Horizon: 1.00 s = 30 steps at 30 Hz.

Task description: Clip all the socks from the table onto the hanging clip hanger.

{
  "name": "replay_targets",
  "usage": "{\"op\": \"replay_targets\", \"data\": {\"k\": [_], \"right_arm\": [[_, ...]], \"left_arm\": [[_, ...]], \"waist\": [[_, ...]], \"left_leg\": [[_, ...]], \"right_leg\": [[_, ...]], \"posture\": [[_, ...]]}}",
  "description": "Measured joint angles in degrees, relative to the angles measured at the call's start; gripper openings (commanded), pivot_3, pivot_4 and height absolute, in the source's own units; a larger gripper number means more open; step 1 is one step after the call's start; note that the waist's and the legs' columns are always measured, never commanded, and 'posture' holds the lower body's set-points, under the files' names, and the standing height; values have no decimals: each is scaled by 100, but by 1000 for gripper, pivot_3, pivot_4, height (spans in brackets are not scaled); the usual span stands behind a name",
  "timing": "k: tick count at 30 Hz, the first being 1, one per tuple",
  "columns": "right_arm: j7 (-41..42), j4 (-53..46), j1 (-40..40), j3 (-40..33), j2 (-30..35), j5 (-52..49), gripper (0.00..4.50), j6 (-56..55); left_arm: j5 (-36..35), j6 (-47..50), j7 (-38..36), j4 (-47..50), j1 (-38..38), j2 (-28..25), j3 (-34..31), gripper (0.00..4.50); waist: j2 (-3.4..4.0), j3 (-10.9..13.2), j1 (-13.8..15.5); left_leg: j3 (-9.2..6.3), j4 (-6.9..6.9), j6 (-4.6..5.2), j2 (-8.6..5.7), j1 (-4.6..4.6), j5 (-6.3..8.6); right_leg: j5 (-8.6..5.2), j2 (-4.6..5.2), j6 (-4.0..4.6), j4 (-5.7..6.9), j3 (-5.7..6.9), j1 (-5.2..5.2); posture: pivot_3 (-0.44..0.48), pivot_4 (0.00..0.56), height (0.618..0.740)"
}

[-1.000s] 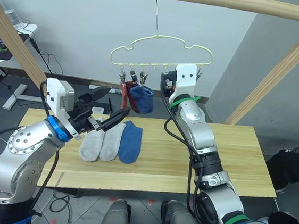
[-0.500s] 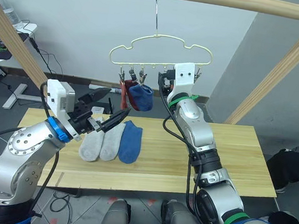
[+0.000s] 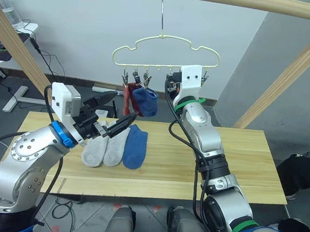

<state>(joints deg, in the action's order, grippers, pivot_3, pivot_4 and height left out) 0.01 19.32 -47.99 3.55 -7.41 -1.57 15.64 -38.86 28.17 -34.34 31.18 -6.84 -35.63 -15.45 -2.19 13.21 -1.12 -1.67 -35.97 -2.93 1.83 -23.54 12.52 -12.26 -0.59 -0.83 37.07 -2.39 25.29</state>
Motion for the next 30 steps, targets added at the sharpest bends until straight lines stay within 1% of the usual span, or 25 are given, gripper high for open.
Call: {"op": "replay_targets", "data": {"k": [5, 8, 10, 26, 30], "right_arm": [[1, 0, 0, -2, 0, -1, 1978, -8], [9, 0, 0, -2, 0, -6, 1382, -9], [22, 0, 0, 0, 0, -8, 742, -9], [128, -6, 3, -2, 4, -17, 742, 25], [239, -54, 30, -11, 19, -78, 129, 100]], "left_arm": [[1, 0, -1, 0, -1, 0, 9, 4500], [1, 1, 0, 0, -1, 0, 11, 4500], [5, 1, 2, 0, -1, 0, 19, 4500], [9, 1, 119, 76, 42, 1, 126, 4500], [9, 1, 121, 77, 43, 1, 132, 4500]], "waist": [[0, 0, 1], [0, 0, 1], [0, 0, 0], [1, 0, 9], [1, 1, 11]], "left_leg": [[0, 0, 0, 0, 0, 0], [0, 0, 0, 0, 0, 0], [0, 0, 0, 0, 0, 0], [-1, 0, 0, 0, -1, 0], [-1, 0, 0, 0, -1, 0]], "right_leg": [[0, 0, 0, 0, 0, 0], [0, 0, 0, 0, 0, 0], [0, 0, 0, 0, 0, 0], [0, 0, 0, 0, 1, 0], [0, 0, 0, 0, 1, 0]], "posture": [[128, 222, 740], [129, 223, 740], [129, 223, 740], [133, 229, 740], [130, 229, 740]]}}
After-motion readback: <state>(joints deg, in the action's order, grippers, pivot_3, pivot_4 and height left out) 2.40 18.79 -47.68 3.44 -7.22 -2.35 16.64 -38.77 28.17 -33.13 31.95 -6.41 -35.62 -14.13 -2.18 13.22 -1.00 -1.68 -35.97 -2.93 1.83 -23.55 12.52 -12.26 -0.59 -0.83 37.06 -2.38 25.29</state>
